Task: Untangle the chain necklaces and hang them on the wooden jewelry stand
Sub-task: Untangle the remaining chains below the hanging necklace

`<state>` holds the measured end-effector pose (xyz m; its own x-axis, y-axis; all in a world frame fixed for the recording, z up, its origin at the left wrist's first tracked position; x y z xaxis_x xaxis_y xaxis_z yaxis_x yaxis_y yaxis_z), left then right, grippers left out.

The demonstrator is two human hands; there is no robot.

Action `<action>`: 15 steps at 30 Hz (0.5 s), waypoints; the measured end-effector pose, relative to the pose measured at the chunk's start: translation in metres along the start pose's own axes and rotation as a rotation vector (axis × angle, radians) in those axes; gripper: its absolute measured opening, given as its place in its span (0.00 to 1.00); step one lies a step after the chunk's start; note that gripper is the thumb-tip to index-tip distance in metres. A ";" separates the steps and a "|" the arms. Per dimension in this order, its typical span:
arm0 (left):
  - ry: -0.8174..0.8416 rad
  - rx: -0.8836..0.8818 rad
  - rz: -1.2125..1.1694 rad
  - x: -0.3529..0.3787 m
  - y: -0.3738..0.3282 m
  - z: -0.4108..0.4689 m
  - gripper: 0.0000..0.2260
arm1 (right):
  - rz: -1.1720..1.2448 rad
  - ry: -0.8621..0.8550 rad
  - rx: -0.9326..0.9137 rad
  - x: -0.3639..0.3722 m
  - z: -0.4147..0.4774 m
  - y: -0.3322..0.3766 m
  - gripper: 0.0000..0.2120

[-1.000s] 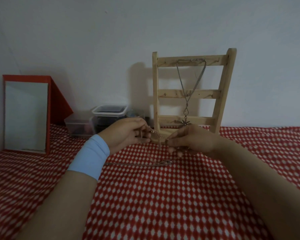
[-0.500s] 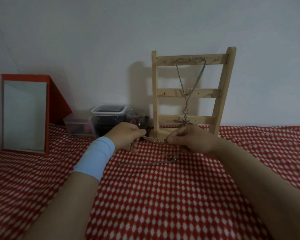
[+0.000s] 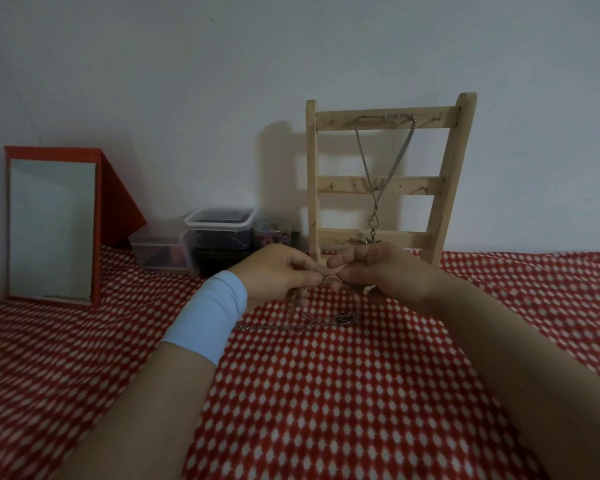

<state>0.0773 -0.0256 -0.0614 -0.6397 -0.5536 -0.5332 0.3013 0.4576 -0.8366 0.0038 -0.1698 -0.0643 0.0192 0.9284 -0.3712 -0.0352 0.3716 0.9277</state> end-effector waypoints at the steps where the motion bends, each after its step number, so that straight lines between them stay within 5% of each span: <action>1: -0.011 -0.001 0.016 -0.001 -0.001 -0.001 0.04 | -0.010 0.009 -0.004 0.000 0.000 0.000 0.09; 15: -0.089 0.048 -0.025 0.001 -0.015 -0.005 0.07 | -0.039 -0.102 -0.026 0.004 -0.003 0.007 0.07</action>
<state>0.0686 -0.0295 -0.0484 -0.5830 -0.6248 -0.5193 0.3207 0.4103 -0.8537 0.0011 -0.1632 -0.0600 0.1226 0.9083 -0.3999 -0.0587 0.4088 0.9107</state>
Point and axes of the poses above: each hand's wrist, its own z-axis towards the middle knuckle, its own x-axis out of the palm, y = z × x, the point moved 7 cm from there along z, towards the middle knuckle, and after that the axes turned 5 degrees about -x, right-handed, at the moved point
